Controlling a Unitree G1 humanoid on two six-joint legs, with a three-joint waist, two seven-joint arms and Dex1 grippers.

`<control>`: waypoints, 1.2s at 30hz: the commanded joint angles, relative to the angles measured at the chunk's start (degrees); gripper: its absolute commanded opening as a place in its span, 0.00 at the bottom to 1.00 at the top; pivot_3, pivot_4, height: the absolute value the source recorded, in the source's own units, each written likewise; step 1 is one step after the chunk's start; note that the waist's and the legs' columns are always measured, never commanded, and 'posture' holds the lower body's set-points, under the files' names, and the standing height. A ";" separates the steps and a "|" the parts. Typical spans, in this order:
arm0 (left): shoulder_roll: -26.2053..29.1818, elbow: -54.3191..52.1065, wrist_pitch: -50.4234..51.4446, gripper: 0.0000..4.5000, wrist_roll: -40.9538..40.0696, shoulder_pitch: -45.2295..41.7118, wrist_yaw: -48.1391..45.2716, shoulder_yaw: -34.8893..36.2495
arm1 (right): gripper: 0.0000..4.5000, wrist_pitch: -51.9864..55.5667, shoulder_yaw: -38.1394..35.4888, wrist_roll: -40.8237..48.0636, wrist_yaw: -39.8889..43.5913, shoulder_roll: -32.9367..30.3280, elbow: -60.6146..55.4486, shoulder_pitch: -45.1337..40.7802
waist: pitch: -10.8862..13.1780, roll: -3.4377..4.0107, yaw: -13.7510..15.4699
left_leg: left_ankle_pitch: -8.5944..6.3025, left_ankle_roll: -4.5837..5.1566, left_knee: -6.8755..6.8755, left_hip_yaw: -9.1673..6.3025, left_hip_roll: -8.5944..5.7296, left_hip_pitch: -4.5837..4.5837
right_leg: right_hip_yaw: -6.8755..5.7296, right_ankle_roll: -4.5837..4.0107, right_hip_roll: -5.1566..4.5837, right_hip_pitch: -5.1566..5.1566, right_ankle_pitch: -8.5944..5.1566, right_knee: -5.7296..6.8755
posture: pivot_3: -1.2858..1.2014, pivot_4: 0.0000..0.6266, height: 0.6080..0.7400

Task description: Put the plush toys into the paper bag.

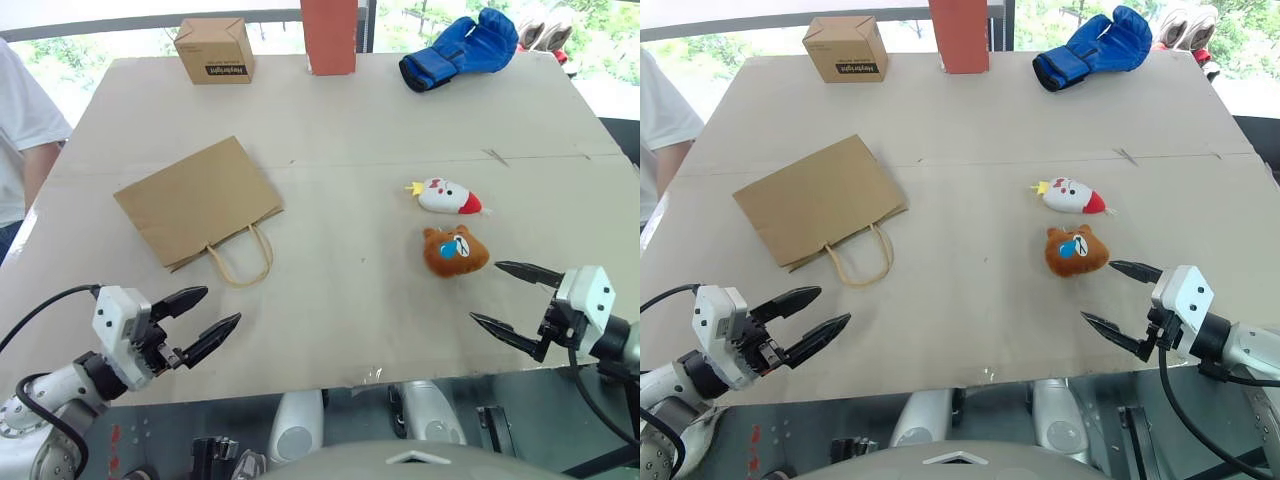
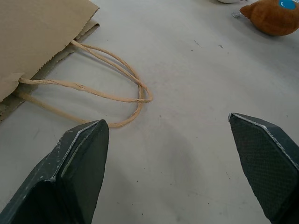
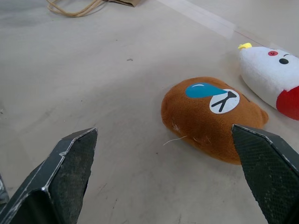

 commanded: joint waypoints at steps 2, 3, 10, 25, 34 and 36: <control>0.74 1.85 -4.13 0.98 3.68 -4.19 1.31 -0.25 | 1.00 0.10 4.67 0.51 -2.46 2.32 -3.66 -5.28 | -0.01 -0.02 -0.01 | 0.00 0.00 0.00 -0.01 0.00 0.02 | 0.00 0.01 0.01 0.00 -0.01 0.01 | 0.52 0.24 1.00; 1.21 3.45 -6.04 0.98 5.18 -5.69 1.19 0.11 | 1.00 0.65 6.79 0.57 -3.32 3.20 -4.45 -7.12 | -0.01 -0.01 -0.05 | 0.00 0.00 0.01 -0.02 0.02 0.02 | -0.01 0.02 0.06 0.00 -0.01 0.04 | 0.52 0.24 1.00; 7.58 16.47 -24.91 0.98 20.41 -11.57 -0.10 0.13 | 1.00 1.71 13.17 -0.03 -5.31 5.51 -6.18 -12.00 | -0.09 -0.15 0.11 | 0.11 0.16 0.01 -0.02 0.02 -0.03 | 0.07 -0.05 0.15 -0.11 0.03 0.08 | 0.52 0.24 1.00; 7.03 24.38 -40.12 0.87 33.17 -24.36 5.36 -14.14 | 1.00 -1.57 17.09 -3.73 -7.22 7.99 -5.02 -12.20 | -0.15 -0.26 0.95 | 0.13 0.18 -0.03 0.10 0.06 -0.03 | 0.04 -0.03 0.13 -0.08 0.06 0.21 | 0.52 0.24 1.00; 3.20 22.60 -36.19 0.08 27.46 -27.31 4.86 -19.54 | 0.82 -0.53 20.10 -4.57 -7.61 9.76 -2.20 -14.08 | -0.15 -0.24 0.95 | 0.14 0.18 0.02 0.04 0.11 0.04 | 0.03 0.00 0.27 -0.06 0.05 0.36 | 0.52 0.24 1.00; 1.23 18.52 -32.12 0.00 23.49 -28.41 5.27 -20.52 | 0.62 0.04 21.01 -4.75 -8.47 10.88 -1.18 -15.81 | -0.15 -0.25 1.02 | 0.14 0.18 0.13 0.04 0.11 0.03 | 0.03 0.01 0.27 0.00 0.06 0.36 | 0.52 0.24 1.00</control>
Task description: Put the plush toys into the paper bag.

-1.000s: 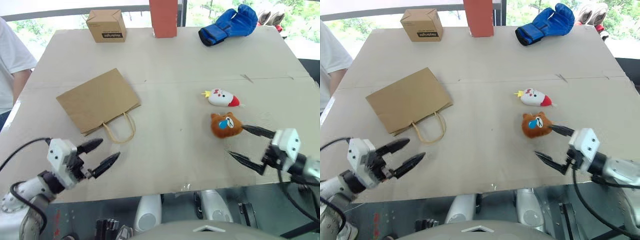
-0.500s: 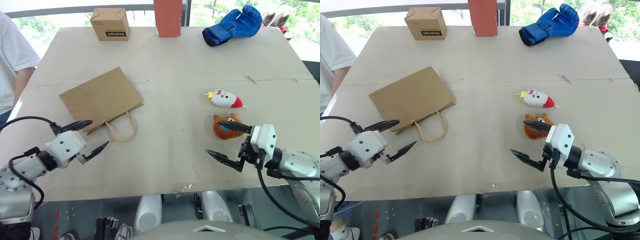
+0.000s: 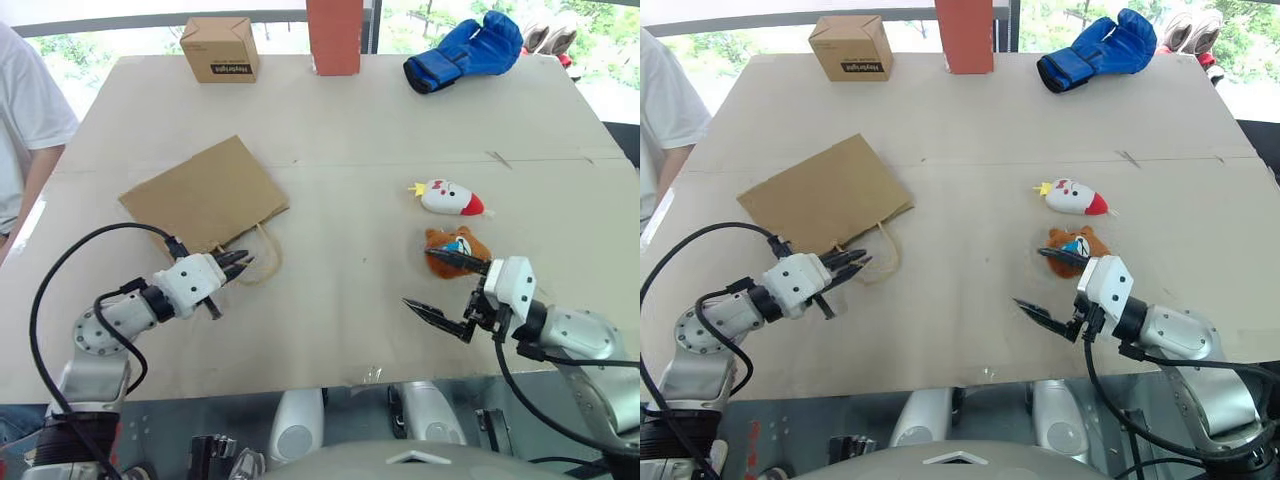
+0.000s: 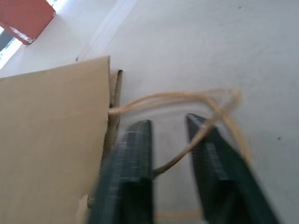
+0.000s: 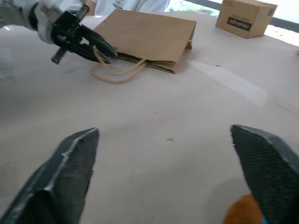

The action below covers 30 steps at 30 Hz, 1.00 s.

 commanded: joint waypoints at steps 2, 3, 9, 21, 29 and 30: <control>-3.24 -10.66 7.52 0.00 -8.15 -2.49 1.73 -1.46 | 0.36 0.85 2.10 -0.48 -1.75 2.02 0.79 -3.96 | -0.01 0.00 0.06 | 0.00 0.00 0.04 -0.03 0.00 0.01 | 0.00 0.01 0.00 0.05 0.01 0.01 | 0.52 0.24 1.00; -4.12 -12.67 9.21 0.00 -9.36 -2.84 2.38 -1.87 | 0.29 1.14 3.25 -1.03 -1.98 2.64 1.56 -5.40 | -0.01 -0.01 0.02 | 0.00 0.00 0.04 -0.03 0.00 0.02 | -0.01 0.01 0.00 0.06 0.01 0.01 | 0.52 0.24 1.00; -8.73 -19.16 16.05 0.00 -13.33 -5.24 5.64 -4.66 | 0.02 1.63 11.64 -7.84 -4.47 8.86 10.51 -17.17 | -0.01 0.04 -0.23 | 0.00 0.00 0.04 -0.14 0.00 0.11 | 0.01 0.21 0.15 0.12 0.12 0.07 | 0.52 0.24 1.00; -13.19 -33.12 28.41 0.00 -22.50 -8.70 11.46 -7.45 | 0.02 -7.40 21.84 -14.80 -1.08 29.48 47.52 -40.40 | 0.00 0.05 -0.46 | 0.02 -0.01 0.07 -0.52 -0.01 0.07 | -0.18 0.22 0.31 0.18 0.15 0.14 | 0.52 0.24 1.00; -13.00 -35.74 32.03 0.00 -25.39 -9.29 16.28 -3.16 | 0.02 -14.18 21.03 -18.42 -1.87 36.26 64.75 -43.31 | 0.02 0.09 -0.35 | 0.03 -0.02 0.06 -0.61 -0.01 0.06 | -0.21 0.21 0.36 0.18 0.15 0.16 | 0.52 0.24 1.00; -12.89 -35.74 32.24 0.00 -25.81 -9.34 16.73 -2.29 | 0.02 -14.64 21.01 -19.09 -2.36 36.54 66.29 -43.54 | 0.02 0.09 -0.45 | 0.03 -0.02 0.06 -0.60 -0.01 0.07 | -0.21 0.21 0.36 0.18 0.15 0.16 | 0.52 0.24 1.00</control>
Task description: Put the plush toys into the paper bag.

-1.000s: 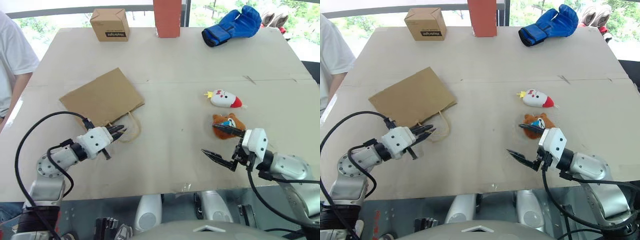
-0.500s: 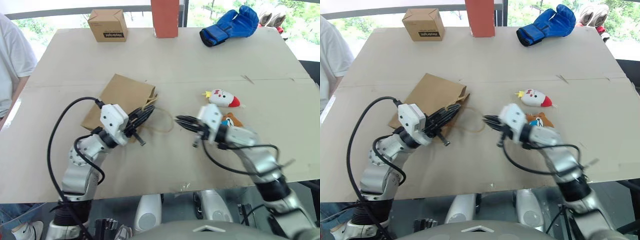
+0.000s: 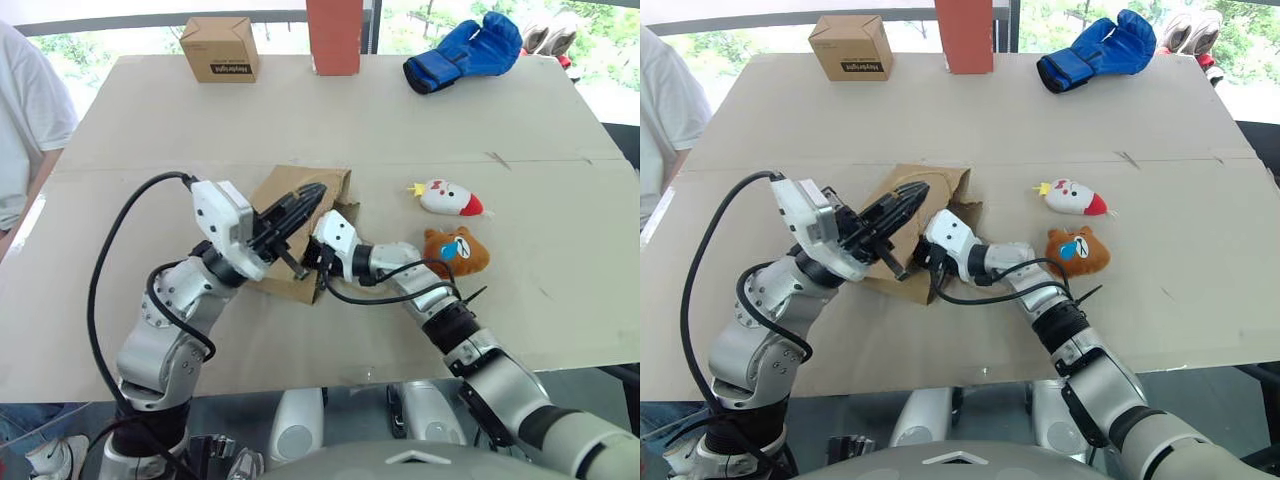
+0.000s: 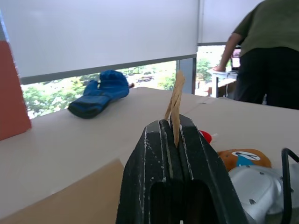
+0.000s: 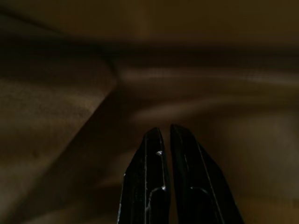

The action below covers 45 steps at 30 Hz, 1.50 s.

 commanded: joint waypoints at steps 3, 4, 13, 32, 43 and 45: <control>0.98 -3.16 1.35 0.00 -3.84 -0.95 2.94 6.20 | 0.02 -3.00 -0.98 -2.70 -2.61 2.52 5.71 -1.31 | -0.01 0.00 -0.71 | 0.01 -0.01 -0.01 -0.04 0.01 0.09 | 0.00 0.00 0.04 0.00 0.00 0.09 | 0.52 0.24 1.00; 1.24 -2.63 1.97 0.00 -4.86 -1.55 3.98 8.09 | 0.02 -2.87 -1.05 -3.35 -3.61 2.83 6.15 -0.98 | -0.01 0.00 -0.77 | 0.01 -0.01 -0.02 -0.06 0.01 0.09 | 0.00 0.00 0.04 0.01 0.00 0.09 | 0.52 0.24 1.00; 1.51 -2.20 5.53 0.00 -9.27 -5.50 10.05 13.73 | 0.02 0.02 -1.27 -6.65 -8.07 4.17 6.67 -0.05 | -0.05 -0.02 -1.23 | 0.01 -0.02 -0.02 -0.08 0.01 0.28 | 0.01 -0.01 0.05 0.16 0.00 0.11 | 0.52 0.24 1.00; 0.74 1.80 5.68 0.00 -7.38 -5.03 6.83 7.17 | 0.99 20.79 -8.37 2.16 -2.56 -10.51 -38.52 7.86 | 0.03 0.13 -1.00 | 0.01 -0.03 -0.09 -0.09 -0.02 0.00 | 0.02 0.00 0.03 -0.03 -0.01 0.00 | 0.52 0.24 1.00; 2.74 7.98 6.69 0.00 -7.94 -9.99 0.12 5.59 | 0.99 51.78 -23.68 8.42 -7.73 -31.31 -66.98 17.06 | 0.06 0.16 -0.10 | 0.01 -0.03 -0.04 -0.04 -0.06 -0.04 | 0.02 -0.02 -0.04 -0.01 -0.02 -0.12 | 0.52 0.24 1.00; 3.06 8.80 6.70 0.00 -7.69 -10.72 -0.75 5.41 | 0.99 54.55 -24.71 8.66 -8.56 -33.73 -67.40 18.02 | 0.07 0.18 -0.17 | 0.00 -0.02 -0.05 0.01 -0.06 -0.03 | 0.07 -0.02 -0.04 -0.02 -0.02 -0.13 | 0.52 0.24 1.00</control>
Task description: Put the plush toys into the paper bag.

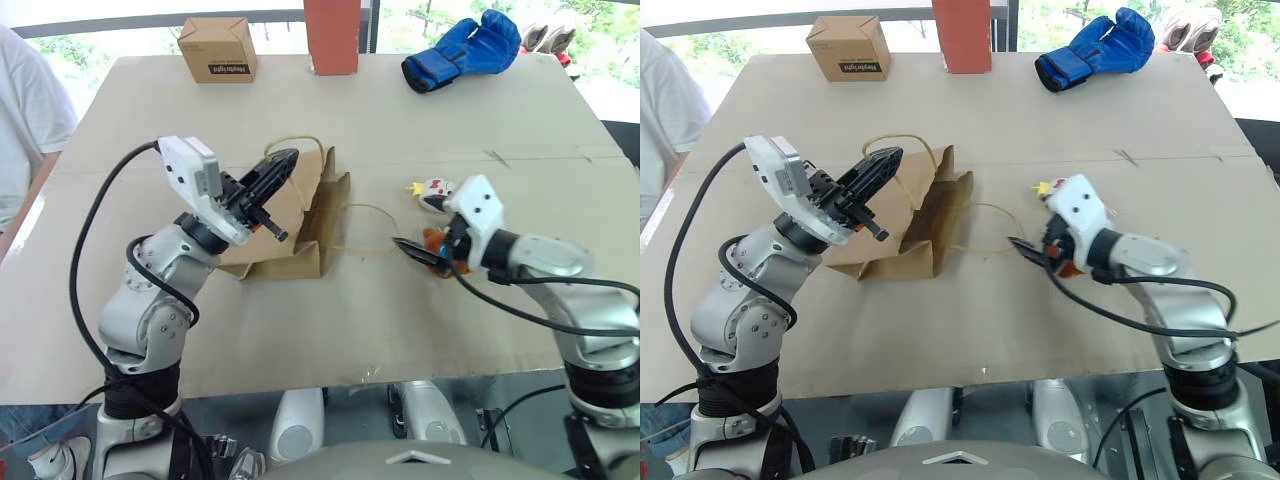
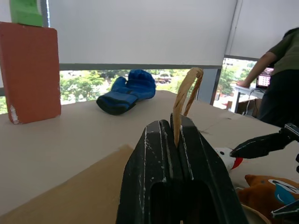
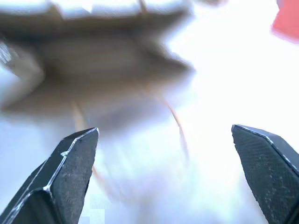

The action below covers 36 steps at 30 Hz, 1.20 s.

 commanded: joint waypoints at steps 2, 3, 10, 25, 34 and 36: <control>0.59 0.22 -0.33 0.00 0.17 -2.22 -1.93 -0.25 | 0.99 4.97 -1.22 -0.79 -1.55 -5.98 -1.68 2.29 | 0.00 0.01 0.09 | 0.00 0.00 -0.01 -0.01 0.00 0.00 | 0.00 0.01 0.01 -0.01 0.00 0.01 | 0.52 0.24 1.00; 0.43 0.33 -0.34 0.00 0.36 -2.54 -1.95 -0.42 | 0.99 5.47 -0.42 -1.42 -1.64 -7.60 -0.71 3.07 | 0.01 -0.01 0.17 | 0.00 0.01 -0.02 -0.01 0.00 -0.01 | 0.00 0.01 0.01 -0.01 0.00 0.00 | 0.52 0.24 1.00; -0.46 -0.61 -0.69 0.00 0.96 -1.73 -1.83 -0.96 | 0.49 4.65 3.25 -1.30 -0.67 -12.10 2.23 5.44 | -0.01 -0.03 0.34 | 0.00 0.01 0.00 0.00 -0.02 -0.02 | 0.02 0.02 0.00 0.01 0.00 -0.05 | 0.52 0.24 1.00; -0.10 -1.25 1.59 0.00 -1.28 -2.50 -4.70 -1.94 | 0.01 -4.02 0.31 11.83 0.91 -0.15 3.05 -10.26 | 0.05 -0.01 -0.23 | 0.00 0.01 -0.01 -0.07 0.00 -0.04 | -0.01 0.04 0.05 0.01 0.00 -0.04 | 0.52 0.24 1.00; -1.86 0.02 1.26 0.00 -0.82 -5.20 -5.91 -3.81 | 0.01 -20.84 20.75 0.79 4.26 12.36 25.44 -21.59 | 0.05 -0.01 -0.95 | 0.00 0.01 -0.02 -0.08 0.00 -0.03 | -0.01 0.03 0.07 0.00 0.00 -0.01 | 0.52 0.24 1.00; -1.88 0.15 1.27 0.00 -0.73 -5.30 -6.16 -4.01 | 0.01 -23.33 21.70 -0.30 4.89 14.86 29.35 -22.88 | 0.06 0.00 -0.97 | 0.00 0.02 -0.03 -0.08 0.00 -0.05 | -0.01 0.03 0.07 -0.02 0.01 -0.01 | 0.52 0.24 1.00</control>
